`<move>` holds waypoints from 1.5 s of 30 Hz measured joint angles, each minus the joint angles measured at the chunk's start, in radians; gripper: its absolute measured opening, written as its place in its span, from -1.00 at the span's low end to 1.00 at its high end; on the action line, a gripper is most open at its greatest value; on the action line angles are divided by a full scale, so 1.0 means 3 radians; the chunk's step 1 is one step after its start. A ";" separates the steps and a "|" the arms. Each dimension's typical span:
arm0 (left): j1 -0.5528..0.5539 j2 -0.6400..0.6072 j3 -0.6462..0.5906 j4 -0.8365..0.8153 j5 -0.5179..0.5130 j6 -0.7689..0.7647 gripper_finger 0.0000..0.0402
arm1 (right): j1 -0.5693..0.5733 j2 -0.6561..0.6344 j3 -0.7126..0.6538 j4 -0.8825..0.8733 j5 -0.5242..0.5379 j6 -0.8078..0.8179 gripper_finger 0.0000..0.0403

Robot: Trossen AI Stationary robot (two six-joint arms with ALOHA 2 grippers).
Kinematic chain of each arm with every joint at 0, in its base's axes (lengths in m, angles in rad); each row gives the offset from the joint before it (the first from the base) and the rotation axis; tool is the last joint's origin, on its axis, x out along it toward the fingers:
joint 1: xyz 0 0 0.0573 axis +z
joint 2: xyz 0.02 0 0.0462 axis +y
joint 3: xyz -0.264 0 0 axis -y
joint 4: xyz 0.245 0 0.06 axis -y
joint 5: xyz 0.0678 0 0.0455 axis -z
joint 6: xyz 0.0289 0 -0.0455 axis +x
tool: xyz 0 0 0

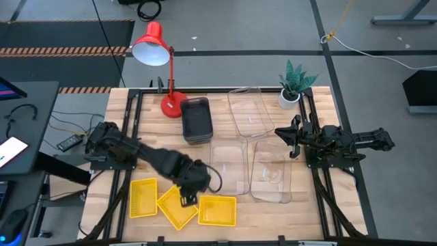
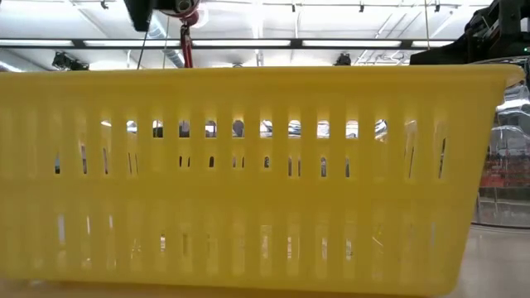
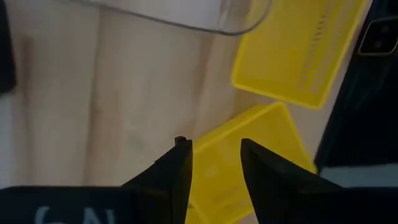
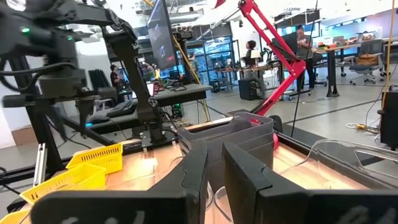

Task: Stack baskets by color
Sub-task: Stack the middle yellow bin on top of the left yellow bin

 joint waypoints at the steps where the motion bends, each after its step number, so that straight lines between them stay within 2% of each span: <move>1: -0.0063 0.0012 0.0000 0.0040 -0.0042 -0.0141 -0.29 | 0.0000 0.0000 0.0000 0.0000 0.0000 0.0000 -0.73; 8: -0.0438 0.0099 0.0000 0.0299 -0.0157 -0.1146 -0.30 | 0.0000 0.0000 0.0000 -0.0001 0.0000 0.0000 -0.73; 14: -0.0691 0.0314 0.0000 0.0800 -0.0102 -0.1747 -0.30 | 0.0000 0.0001 0.0000 0.0005 -0.0002 0.0000 -0.73; 19: -0.0804 0.0514 0.0000 0.0784 0.0113 -0.2226 -0.29 | 0.0000 0.0000 0.0000 0.0002 0.0001 0.0000 -0.73; 23: -0.0862 0.0629 0.0000 0.0731 0.0109 -0.2497 -0.29 | 0.0000 0.0001 0.0000 -0.0004 0.0001 0.0000 -0.73; 33: -0.0910 0.0888 0.0000 0.0945 0.0150 -0.2816 -0.29 | 0.0000 0.0000 0.0000 -0.0003 0.0001 0.0000 -0.73; 45: -0.0912 0.1009 -0.0001 0.0777 0.0098 -0.2861 -0.30 | 0.0000 0.0001 0.0000 -0.0003 0.0001 0.0000 -0.73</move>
